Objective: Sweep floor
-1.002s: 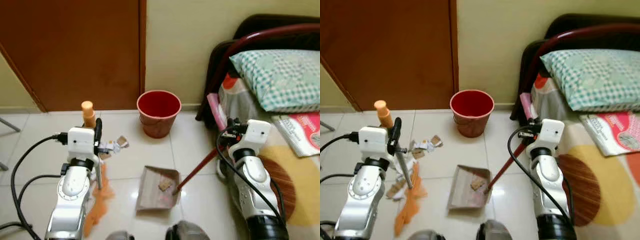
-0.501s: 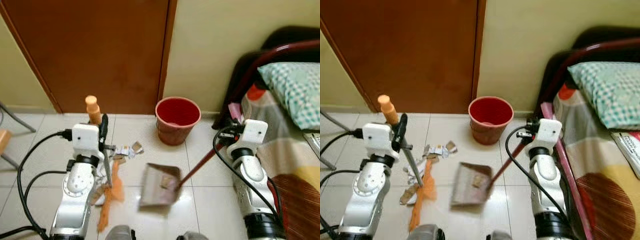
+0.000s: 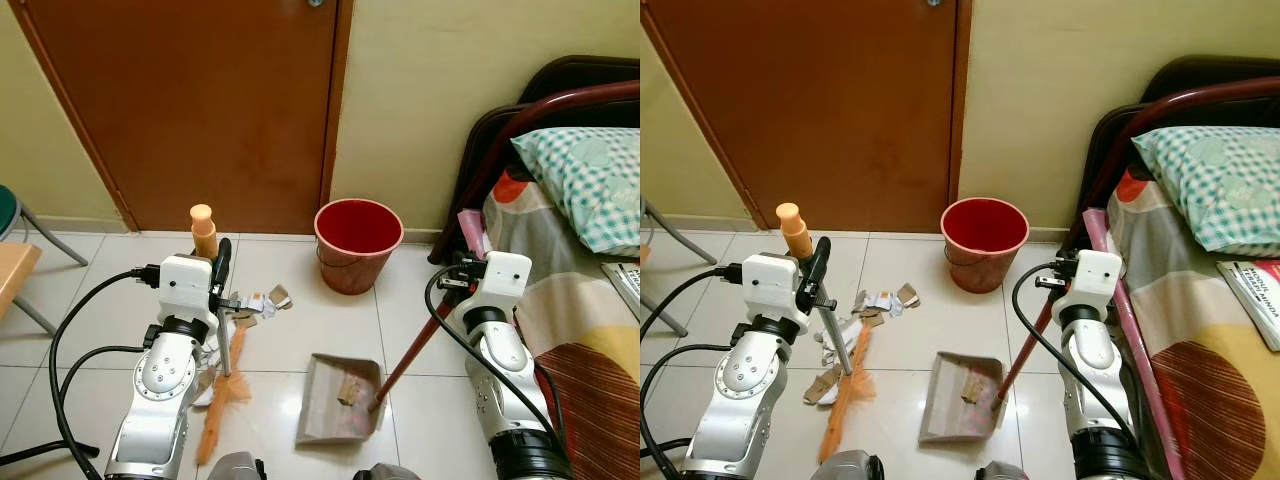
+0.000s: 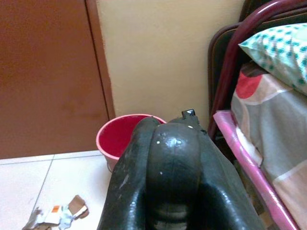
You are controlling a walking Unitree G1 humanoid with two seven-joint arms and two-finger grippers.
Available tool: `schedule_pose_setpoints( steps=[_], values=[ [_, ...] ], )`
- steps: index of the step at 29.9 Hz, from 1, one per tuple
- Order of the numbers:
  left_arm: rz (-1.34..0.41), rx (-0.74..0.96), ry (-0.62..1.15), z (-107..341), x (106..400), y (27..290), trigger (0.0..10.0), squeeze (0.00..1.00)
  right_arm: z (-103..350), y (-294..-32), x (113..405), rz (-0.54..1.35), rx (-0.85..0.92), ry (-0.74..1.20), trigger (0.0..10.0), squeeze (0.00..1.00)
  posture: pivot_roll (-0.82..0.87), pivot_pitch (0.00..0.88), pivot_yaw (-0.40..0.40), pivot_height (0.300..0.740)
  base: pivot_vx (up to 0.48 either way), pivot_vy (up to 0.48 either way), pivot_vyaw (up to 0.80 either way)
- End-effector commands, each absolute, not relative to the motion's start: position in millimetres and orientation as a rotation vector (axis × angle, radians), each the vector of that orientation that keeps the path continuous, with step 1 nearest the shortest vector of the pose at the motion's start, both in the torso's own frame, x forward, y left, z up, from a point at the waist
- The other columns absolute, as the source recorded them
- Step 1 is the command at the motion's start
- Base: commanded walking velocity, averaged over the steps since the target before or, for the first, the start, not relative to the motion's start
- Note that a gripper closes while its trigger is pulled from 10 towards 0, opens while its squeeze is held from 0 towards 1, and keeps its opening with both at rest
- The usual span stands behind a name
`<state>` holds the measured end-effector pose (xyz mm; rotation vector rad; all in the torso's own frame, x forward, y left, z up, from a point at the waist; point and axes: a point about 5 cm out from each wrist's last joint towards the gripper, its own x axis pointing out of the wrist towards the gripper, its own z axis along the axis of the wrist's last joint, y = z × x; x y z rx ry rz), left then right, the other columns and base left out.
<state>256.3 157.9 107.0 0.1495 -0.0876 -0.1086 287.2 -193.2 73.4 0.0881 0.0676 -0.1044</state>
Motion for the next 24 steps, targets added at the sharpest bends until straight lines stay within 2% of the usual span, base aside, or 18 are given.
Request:
schedule_pose_setpoints(
  steps=[1, 19, 24],
  values=[
    [-0.106, 0.171, -0.095, 109.5, 257.8, 159.7, 10.0, 0.0, 83.1, -194.0, 292.8, -0.111, 0.097, 0.017, 10.0, 0.0, 0.13, 0.027, -0.029, 0.74, 0.0, 0.0, 0.0],
    [-0.107, 0.167, -0.091, 107.6, 254.8, 155.0, 10.0, 0.0, 79.3, -190.9, 292.6, -0.094, 0.098, 0.032, 10.0, 0.0, 0.13, 0.037, -0.053, 0.74, 0.0, 0.0, 0.0],
    [-0.119, 0.169, -0.108, 111.6, 256.5, 151.5, 10.0, 0.0, 81.3, -190.3, 294.1, -0.087, 0.096, 0.032, 10.0, 0.0, 0.08, 0.048, -0.058, 0.74, 0.053, 0.0, 0.0]
  ],
)
